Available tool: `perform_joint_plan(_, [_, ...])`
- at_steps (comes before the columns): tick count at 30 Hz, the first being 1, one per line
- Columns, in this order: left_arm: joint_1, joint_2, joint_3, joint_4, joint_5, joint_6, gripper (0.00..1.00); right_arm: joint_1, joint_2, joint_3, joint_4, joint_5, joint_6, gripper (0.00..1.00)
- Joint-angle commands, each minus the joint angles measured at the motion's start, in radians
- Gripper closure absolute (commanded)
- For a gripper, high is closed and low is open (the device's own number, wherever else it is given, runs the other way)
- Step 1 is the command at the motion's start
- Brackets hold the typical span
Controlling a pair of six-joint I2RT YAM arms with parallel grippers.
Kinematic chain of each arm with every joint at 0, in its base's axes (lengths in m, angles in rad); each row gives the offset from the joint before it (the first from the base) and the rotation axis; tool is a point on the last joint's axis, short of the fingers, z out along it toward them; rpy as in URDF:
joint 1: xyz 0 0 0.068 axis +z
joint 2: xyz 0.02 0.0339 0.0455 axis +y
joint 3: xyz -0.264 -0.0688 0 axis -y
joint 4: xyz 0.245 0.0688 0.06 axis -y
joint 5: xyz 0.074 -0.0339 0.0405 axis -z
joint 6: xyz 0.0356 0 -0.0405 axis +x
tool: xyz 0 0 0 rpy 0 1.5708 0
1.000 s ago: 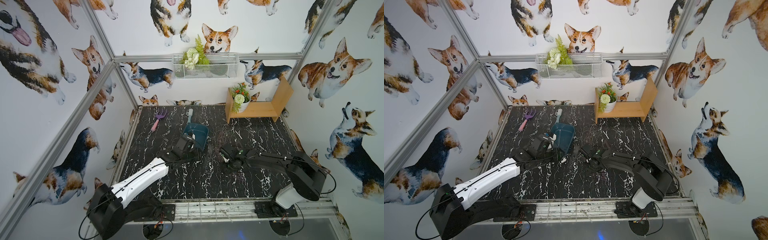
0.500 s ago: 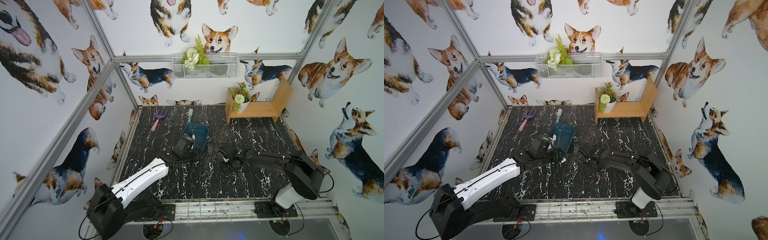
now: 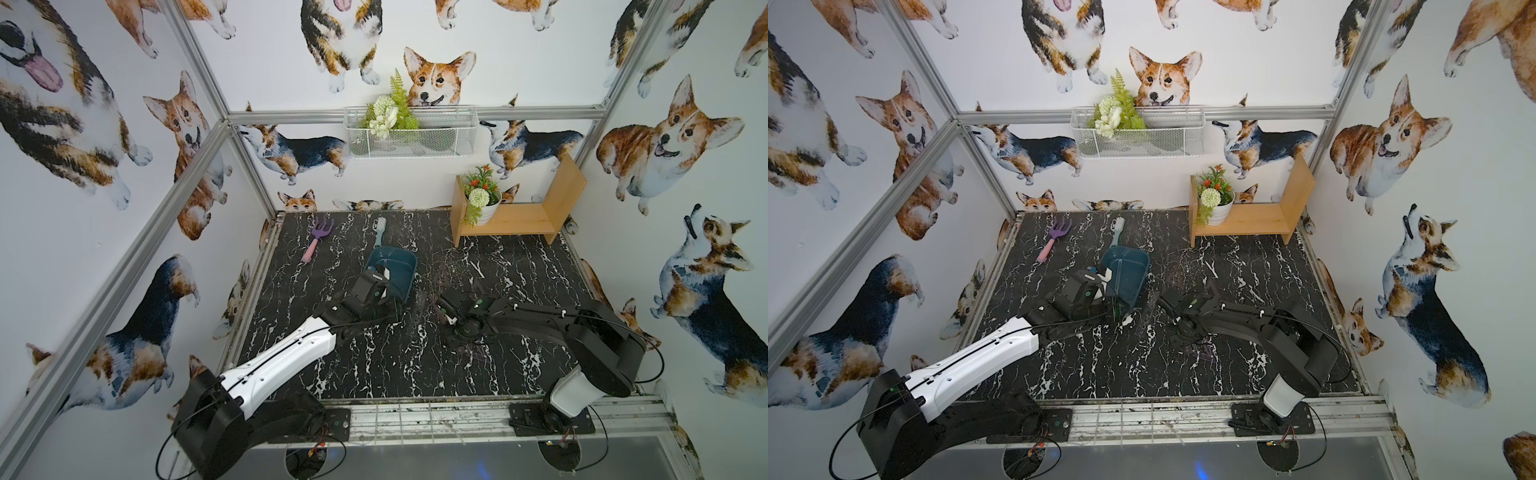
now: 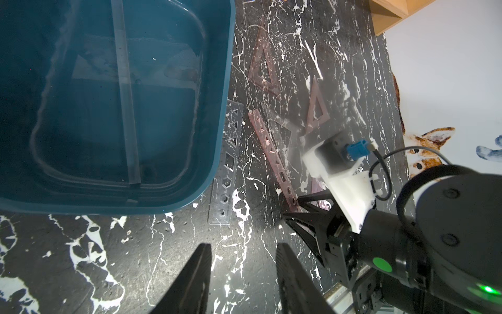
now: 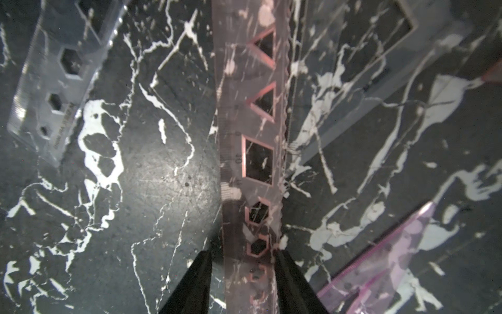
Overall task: Put the scattered rulers into the storage box
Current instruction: Pick up the ruler from the center of the board.
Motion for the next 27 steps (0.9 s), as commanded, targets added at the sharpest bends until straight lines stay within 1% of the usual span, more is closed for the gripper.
perform_joint_plan(1, [0.000, -0.006, -0.003, 0.016, -0.003, 0.001, 0.55, 0.001, 0.008, -0.002, -0.005, 0.004, 0.007, 0.56])
perform_joint_plan(6, [-0.001, -0.010, -0.005, 0.016, -0.002, 0.001, 0.55, 0.001, 0.012, -0.003, -0.009, 0.010, 0.005, 0.60])
perform_joint_plan(15, [0.000, -0.011, -0.006, 0.017, -0.003, 0.000, 0.55, 0.001, 0.000, -0.003, -0.016, 0.008, 0.005, 0.79])
perform_joint_plan(22, [0.000, -0.014, -0.004, 0.020, -0.005, -0.001, 0.55, 0.001, -0.045, 0.015, -0.046, 0.015, 0.011, 0.89])
perform_joint_plan(25, [-0.001, -0.016, -0.001, 0.023, -0.006, -0.003, 0.55, 0.002, -0.074, 0.030, -0.063, 0.018, 0.012, 1.00])
perform_joint_plan(27, [-0.001, -0.014, 0.006, 0.022, -0.008, -0.002, 0.55, 0.001, -0.094, 0.037, -0.067, 0.018, 0.013, 1.00])
